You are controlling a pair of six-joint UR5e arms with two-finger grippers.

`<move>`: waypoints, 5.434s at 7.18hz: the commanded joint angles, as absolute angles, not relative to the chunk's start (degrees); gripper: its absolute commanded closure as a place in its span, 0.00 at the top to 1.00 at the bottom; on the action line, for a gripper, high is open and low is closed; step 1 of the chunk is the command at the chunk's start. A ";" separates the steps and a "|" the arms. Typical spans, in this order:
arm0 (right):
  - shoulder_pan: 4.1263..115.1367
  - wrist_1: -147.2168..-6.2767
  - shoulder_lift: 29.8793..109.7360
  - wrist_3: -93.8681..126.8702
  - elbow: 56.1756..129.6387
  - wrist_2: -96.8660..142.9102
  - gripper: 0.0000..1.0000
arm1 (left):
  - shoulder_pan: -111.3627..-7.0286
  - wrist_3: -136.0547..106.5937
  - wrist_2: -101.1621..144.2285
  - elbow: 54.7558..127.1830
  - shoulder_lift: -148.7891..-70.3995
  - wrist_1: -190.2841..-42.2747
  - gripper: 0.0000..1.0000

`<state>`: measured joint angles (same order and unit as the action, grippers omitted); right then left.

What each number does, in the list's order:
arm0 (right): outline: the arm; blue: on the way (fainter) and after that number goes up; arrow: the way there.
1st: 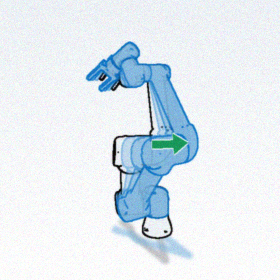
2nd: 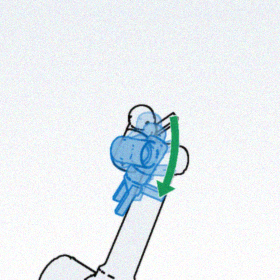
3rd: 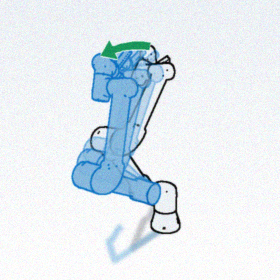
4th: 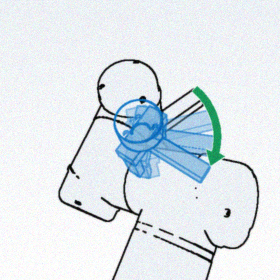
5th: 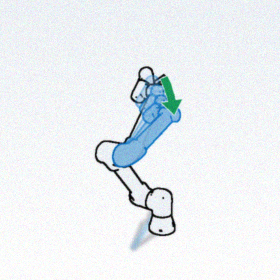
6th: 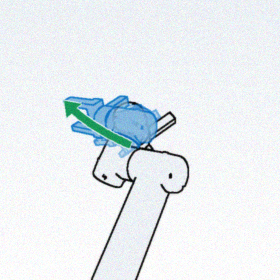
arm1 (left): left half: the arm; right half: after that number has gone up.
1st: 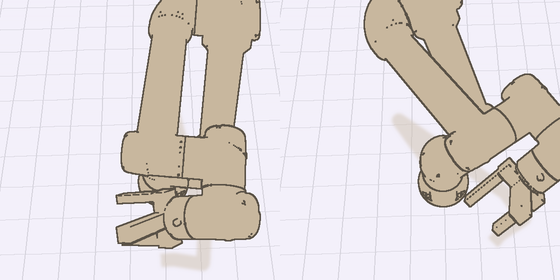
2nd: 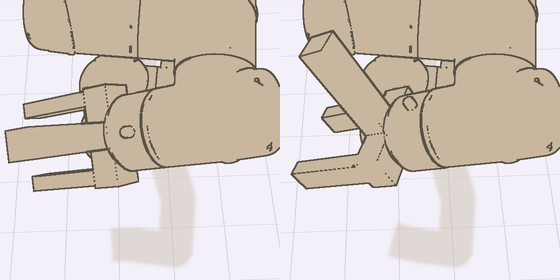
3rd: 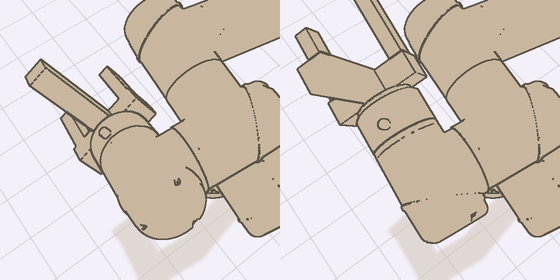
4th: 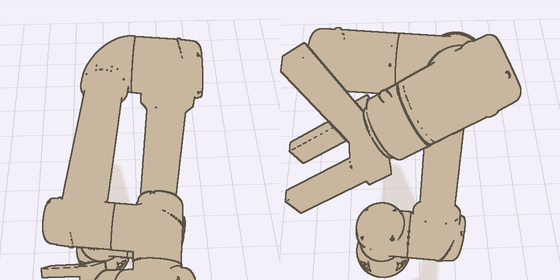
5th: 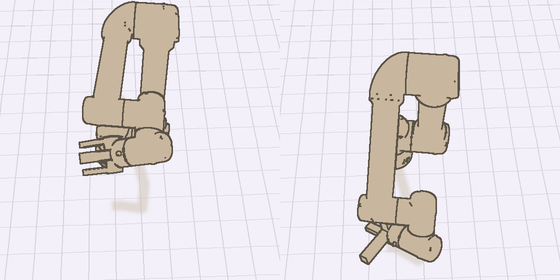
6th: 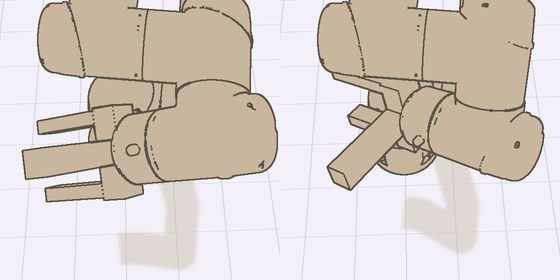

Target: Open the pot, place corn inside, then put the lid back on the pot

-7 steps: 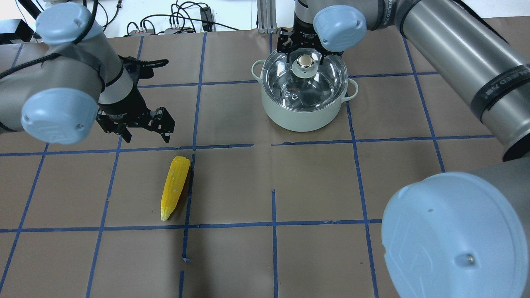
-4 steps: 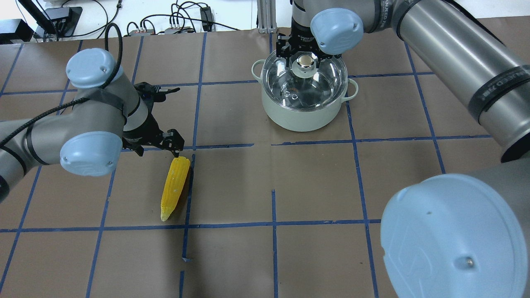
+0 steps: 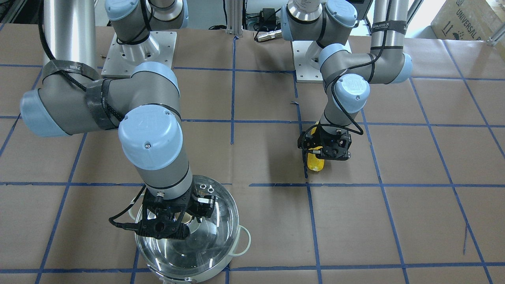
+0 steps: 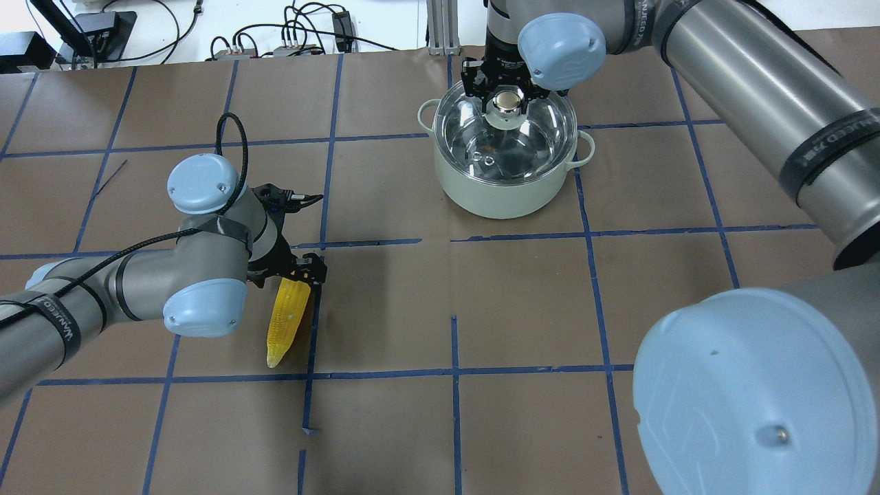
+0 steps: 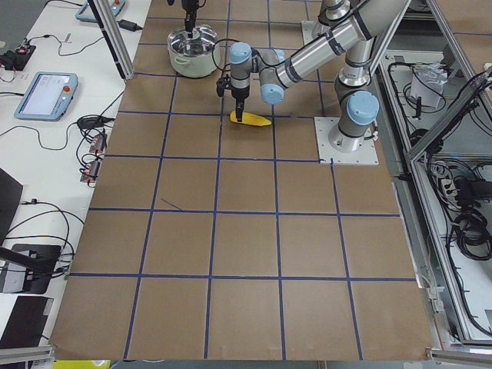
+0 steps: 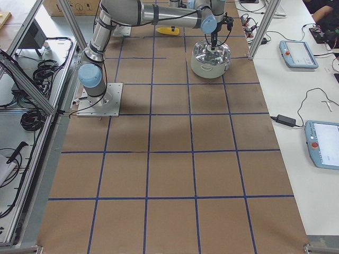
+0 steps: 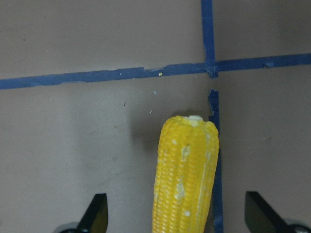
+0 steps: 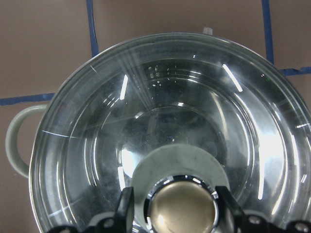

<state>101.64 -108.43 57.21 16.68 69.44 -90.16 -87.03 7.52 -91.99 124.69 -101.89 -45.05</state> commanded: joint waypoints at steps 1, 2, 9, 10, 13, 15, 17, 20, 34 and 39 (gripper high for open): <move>101.69 -108.28 57.30 16.52 69.35 -90.00 0.21 | -87.10 7.82 -92.37 125.60 -102.31 -44.12 0.95; 101.69 -108.28 57.30 16.26 69.26 -90.00 0.11 | -86.93 7.82 -92.55 125.60 -102.48 -43.86 0.85; 94.50 -78.97 66.59 5.82 54.40 -88.16 0.12 | -88.06 6.86 -90.10 116.23 -99.24 -55.57 0.20; 94.22 -74.40 69.93 5.54 54.84 -88.42 0.11 | -89.98 6.51 -90.09 112.28 -99.32 -58.77 0.20; 94.04 -76.42 83.72 5.45 69.80 -88.16 0.10 | -94.20 -1.13 -87.99 94.98 -102.90 -71.96 0.20; 93.69 -90.37 90.23 5.36 86.58 -88.94 0.11 | -97.54 -1.66 -87.90 87.40 -107.65 -72.42 0.20; 91.68 -89.92 94.73 4.40 90.17 -89.12 0.11 | -100.97 -4.28 -87.80 80.63 -112.82 -72.77 0.20; 92.02 -90.44 95.01 4.22 91.14 -89.82 0.11 | -105.28 -9.48 -88.50 65.97 -121.35 -81.60 0.20; 91.85 -90.44 94.83 3.16 91.32 -89.91 0.11 | -110.83 -16.96 -87.54 32.78 -144.14 -93.34 0.92; 92.20 -91.92 93.88 3.69 90.97 -89.83 0.11 | -110.66 -16.00 -87.71 35.32 -142.48 -95.79 1.00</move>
<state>92.04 -91.07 94.63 3.45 91.10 -89.92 -110.73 -16.32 -87.53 34.13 -143.26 -94.50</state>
